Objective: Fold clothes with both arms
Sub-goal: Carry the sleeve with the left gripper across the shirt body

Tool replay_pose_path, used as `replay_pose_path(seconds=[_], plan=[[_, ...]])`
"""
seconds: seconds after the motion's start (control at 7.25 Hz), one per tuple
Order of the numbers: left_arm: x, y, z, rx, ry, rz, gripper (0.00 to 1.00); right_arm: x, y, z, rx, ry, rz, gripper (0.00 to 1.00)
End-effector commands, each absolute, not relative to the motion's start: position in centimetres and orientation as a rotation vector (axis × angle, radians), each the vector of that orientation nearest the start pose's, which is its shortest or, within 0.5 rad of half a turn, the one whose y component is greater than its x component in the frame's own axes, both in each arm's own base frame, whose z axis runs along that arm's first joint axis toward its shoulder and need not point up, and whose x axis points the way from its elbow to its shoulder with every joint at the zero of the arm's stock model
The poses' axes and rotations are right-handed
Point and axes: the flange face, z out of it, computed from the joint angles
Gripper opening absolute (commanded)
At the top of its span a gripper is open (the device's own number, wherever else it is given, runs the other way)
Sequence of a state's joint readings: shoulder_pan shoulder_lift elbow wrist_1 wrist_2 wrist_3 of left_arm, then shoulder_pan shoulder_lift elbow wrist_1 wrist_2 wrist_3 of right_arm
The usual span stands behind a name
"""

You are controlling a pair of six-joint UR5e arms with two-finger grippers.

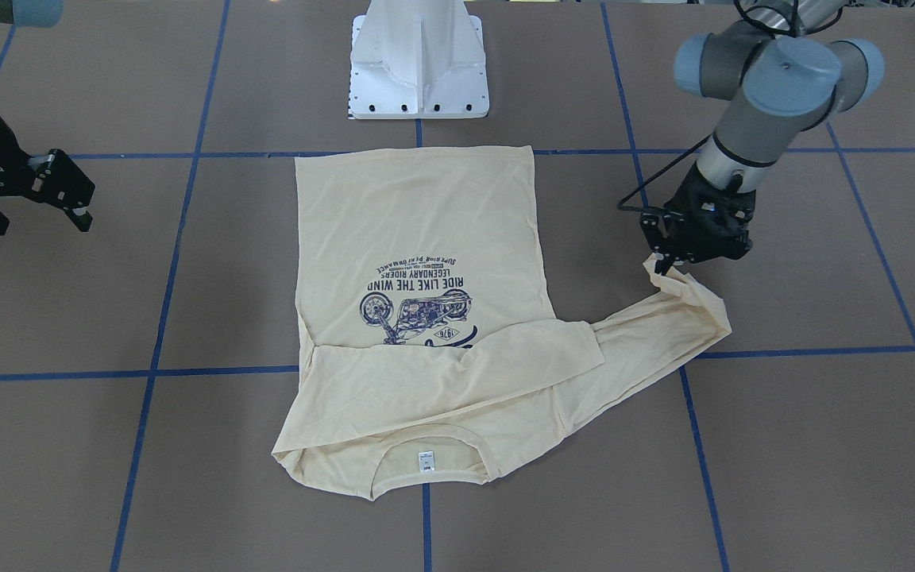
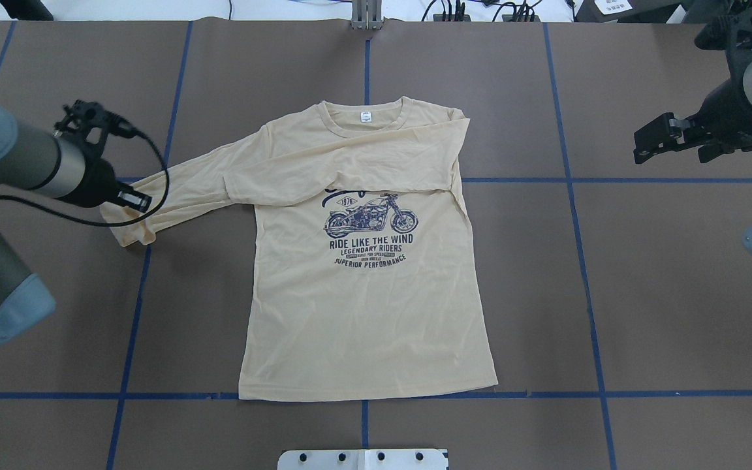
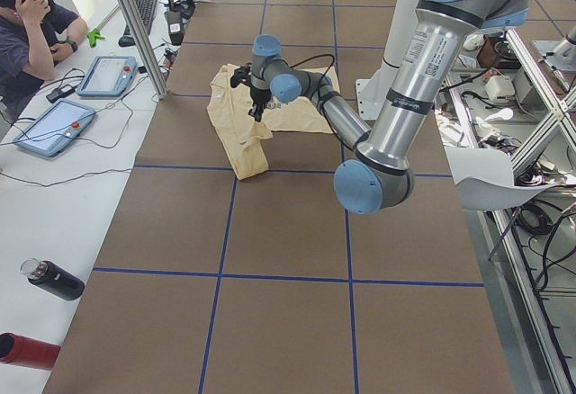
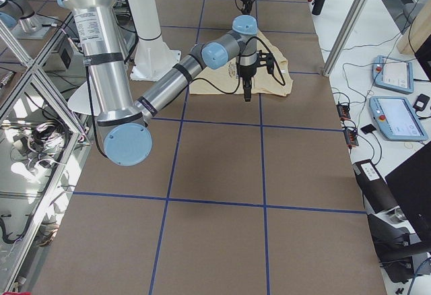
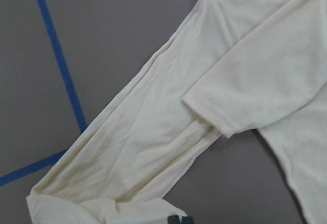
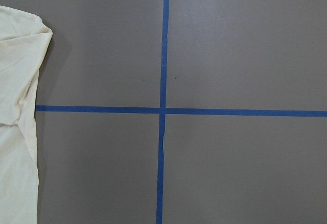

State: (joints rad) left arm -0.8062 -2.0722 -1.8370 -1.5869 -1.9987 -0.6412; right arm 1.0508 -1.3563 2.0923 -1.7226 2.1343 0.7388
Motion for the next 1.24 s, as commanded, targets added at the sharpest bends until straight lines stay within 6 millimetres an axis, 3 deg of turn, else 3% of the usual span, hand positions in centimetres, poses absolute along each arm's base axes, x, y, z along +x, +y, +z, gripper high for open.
replay_pose_path(seconds=[0.0, 0.14, 0.41, 0.55, 0.69, 0.97, 1.1], plan=[[39.9, -53.8, 15.5, 0.277, 0.831, 0.254, 0.00, -18.5, -48.3, 33.0, 0.137, -0.776, 0.042, 0.99], [42.1, -56.1, 11.6, 0.261, 0.841, 0.213, 0.00, -18.4, -48.3, 33.0, 0.138, -0.776, 0.043, 0.99], [47.2, -59.6, 6.1, 0.188, 0.828, 0.150, 0.00, -18.4, -48.3, 32.9, 0.138, -0.778, 0.042, 0.99], [50.6, -59.9, 3.8, 0.147, 0.816, 0.128, 0.00, -18.5, -48.3, 33.0, 0.134, -0.776, 0.042, 0.99], [55.4, -57.9, 1.7, 0.092, 0.817, 0.116, 0.00, -18.5, -48.3, 33.0, 0.135, -0.776, 0.042, 0.99], [61.3, -56.8, -0.8, 0.027, 0.860, 0.007, 0.00, -18.6, -48.4, 33.0, 0.134, -0.776, 0.043, 0.99], [63.0, -56.4, -0.9, 0.018, 0.884, -0.060, 0.63, -18.6, -48.4, 33.2, 0.130, -0.774, 0.045, 0.99]])
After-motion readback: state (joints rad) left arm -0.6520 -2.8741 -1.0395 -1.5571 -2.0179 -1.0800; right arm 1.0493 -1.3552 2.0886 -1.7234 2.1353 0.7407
